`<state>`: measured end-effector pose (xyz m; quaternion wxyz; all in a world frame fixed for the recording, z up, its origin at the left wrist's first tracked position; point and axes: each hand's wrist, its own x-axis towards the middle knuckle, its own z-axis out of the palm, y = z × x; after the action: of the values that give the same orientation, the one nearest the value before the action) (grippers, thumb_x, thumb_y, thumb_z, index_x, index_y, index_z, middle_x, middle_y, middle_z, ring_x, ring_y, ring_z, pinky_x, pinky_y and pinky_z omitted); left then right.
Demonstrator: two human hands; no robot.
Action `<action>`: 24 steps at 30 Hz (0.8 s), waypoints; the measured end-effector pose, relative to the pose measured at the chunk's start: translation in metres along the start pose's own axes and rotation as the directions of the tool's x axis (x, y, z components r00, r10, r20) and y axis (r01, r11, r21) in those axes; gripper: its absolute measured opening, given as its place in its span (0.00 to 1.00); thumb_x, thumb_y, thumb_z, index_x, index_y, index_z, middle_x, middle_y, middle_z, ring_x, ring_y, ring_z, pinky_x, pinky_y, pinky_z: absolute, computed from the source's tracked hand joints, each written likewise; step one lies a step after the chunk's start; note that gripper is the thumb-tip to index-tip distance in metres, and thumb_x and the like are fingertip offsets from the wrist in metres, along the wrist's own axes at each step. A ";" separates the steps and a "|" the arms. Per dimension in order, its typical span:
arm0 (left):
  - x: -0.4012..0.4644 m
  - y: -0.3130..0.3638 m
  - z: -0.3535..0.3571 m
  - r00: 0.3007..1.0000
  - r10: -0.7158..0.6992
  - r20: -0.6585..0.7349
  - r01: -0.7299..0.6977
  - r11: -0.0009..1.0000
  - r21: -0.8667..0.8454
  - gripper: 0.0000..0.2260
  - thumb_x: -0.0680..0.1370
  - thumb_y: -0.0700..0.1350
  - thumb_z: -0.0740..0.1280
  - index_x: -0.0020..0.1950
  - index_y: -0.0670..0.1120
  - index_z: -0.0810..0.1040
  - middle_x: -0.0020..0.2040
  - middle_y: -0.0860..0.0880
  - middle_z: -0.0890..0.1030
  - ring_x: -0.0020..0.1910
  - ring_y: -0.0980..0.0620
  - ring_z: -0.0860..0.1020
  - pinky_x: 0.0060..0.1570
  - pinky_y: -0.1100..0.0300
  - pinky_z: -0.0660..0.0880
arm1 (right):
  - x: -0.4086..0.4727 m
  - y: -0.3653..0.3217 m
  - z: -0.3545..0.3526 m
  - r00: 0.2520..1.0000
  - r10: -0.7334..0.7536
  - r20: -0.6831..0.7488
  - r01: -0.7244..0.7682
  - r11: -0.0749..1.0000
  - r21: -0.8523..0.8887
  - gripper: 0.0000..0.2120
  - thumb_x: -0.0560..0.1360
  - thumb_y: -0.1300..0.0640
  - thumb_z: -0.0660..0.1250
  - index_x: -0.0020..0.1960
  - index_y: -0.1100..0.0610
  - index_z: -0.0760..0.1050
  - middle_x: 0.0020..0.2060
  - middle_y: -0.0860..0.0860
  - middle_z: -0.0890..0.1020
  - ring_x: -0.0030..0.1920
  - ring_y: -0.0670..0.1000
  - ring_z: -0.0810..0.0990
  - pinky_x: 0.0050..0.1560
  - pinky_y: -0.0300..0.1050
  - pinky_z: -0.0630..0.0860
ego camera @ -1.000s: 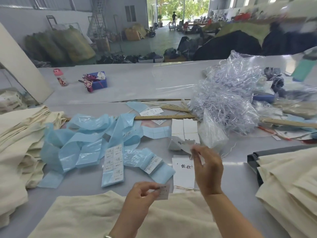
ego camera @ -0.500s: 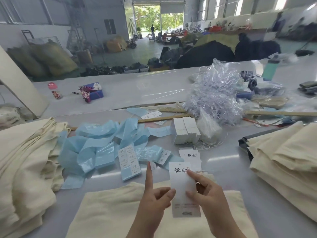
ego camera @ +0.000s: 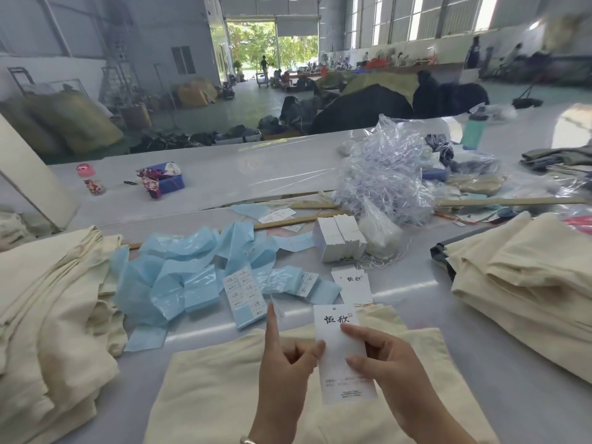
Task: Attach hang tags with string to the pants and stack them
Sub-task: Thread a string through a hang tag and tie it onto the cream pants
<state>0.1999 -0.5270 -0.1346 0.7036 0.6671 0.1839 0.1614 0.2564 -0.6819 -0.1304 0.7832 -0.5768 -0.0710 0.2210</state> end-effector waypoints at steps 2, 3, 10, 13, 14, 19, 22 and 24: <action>0.002 0.004 -0.008 0.999 -0.016 -0.039 0.016 1.000 0.010 0.37 0.74 0.39 0.72 0.75 0.61 0.57 0.41 0.49 0.81 0.39 0.57 0.77 0.49 0.59 0.74 | -0.001 0.000 -0.002 1.000 0.011 -0.001 -0.011 1.000 0.000 0.24 0.66 0.80 0.65 0.58 0.63 0.79 0.48 0.61 0.85 0.45 0.53 0.83 0.41 0.42 0.79; 0.003 0.006 -0.013 0.999 -0.014 -0.051 0.015 1.000 0.021 0.31 0.75 0.41 0.72 0.73 0.60 0.64 0.50 0.50 0.81 0.47 0.56 0.78 0.56 0.56 0.73 | -0.001 0.001 -0.003 1.000 0.016 0.003 -0.016 1.000 -0.023 0.26 0.65 0.80 0.67 0.59 0.61 0.79 0.48 0.60 0.85 0.44 0.53 0.83 0.41 0.42 0.79; -0.005 0.022 -0.020 0.998 0.055 -0.007 -0.055 0.998 0.042 0.06 0.68 0.47 0.78 0.41 0.56 0.85 0.64 0.61 0.72 0.66 0.63 0.70 0.58 0.67 0.64 | -0.004 0.007 0.006 0.998 0.036 0.052 -0.029 0.990 -0.136 0.38 0.56 0.71 0.65 0.65 0.54 0.73 0.49 0.52 0.85 0.46 0.48 0.82 0.44 0.43 0.78; -0.009 0.024 -0.009 0.998 0.030 0.063 -0.027 0.999 -0.044 0.10 0.61 0.49 0.75 0.41 0.48 0.86 0.65 0.59 0.74 0.64 0.59 0.73 0.62 0.57 0.71 | -0.005 0.006 0.013 0.995 0.019 0.102 -0.005 0.991 -0.136 0.39 0.57 0.72 0.64 0.66 0.53 0.71 0.51 0.54 0.85 0.47 0.49 0.83 0.44 0.45 0.79; -0.009 0.024 -0.005 0.997 0.016 0.070 -0.011 0.998 -0.066 0.11 0.61 0.48 0.75 0.41 0.46 0.86 0.65 0.57 0.74 0.64 0.55 0.74 0.64 0.50 0.72 | -0.005 0.005 0.015 0.994 0.008 0.113 0.007 0.991 -0.135 0.39 0.57 0.73 0.64 0.67 0.53 0.71 0.52 0.55 0.85 0.48 0.51 0.83 0.45 0.46 0.79; -0.012 0.028 0.008 0.999 -0.015 0.036 0.017 0.999 -0.038 0.13 0.59 0.45 0.74 0.42 0.45 0.86 0.64 0.58 0.74 0.64 0.48 0.75 0.63 0.43 0.73 | -0.005 0.000 0.017 0.990 -0.035 0.138 0.053 0.990 -0.129 0.38 0.59 0.73 0.67 0.67 0.53 0.70 0.53 0.58 0.84 0.50 0.53 0.83 0.47 0.49 0.79; -0.011 0.030 0.011 1.000 -0.021 0.017 0.022 0.999 -0.029 0.15 0.59 0.45 0.74 0.44 0.45 0.85 0.65 0.57 0.74 0.64 0.46 0.75 0.64 0.41 0.72 | -0.006 -0.002 0.017 0.987 -0.047 0.154 0.064 0.992 -0.108 0.38 0.59 0.74 0.67 0.67 0.55 0.70 0.54 0.57 0.84 0.53 0.53 0.82 0.49 0.49 0.79; -0.010 0.029 0.013 0.999 -0.028 0.020 0.029 0.998 -0.048 0.17 0.59 0.43 0.74 0.47 0.43 0.85 0.66 0.54 0.75 0.62 0.46 0.77 0.64 0.41 0.72 | -0.005 -0.003 0.017 0.986 -0.049 0.162 0.065 0.994 -0.092 0.38 0.60 0.75 0.67 0.68 0.56 0.69 0.54 0.57 0.83 0.53 0.53 0.82 0.48 0.47 0.79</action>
<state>0.1981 -0.5410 -0.1046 0.7235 0.6487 0.1826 0.1494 0.2463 -0.6702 -0.1208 0.7521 -0.5925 -0.1605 0.2400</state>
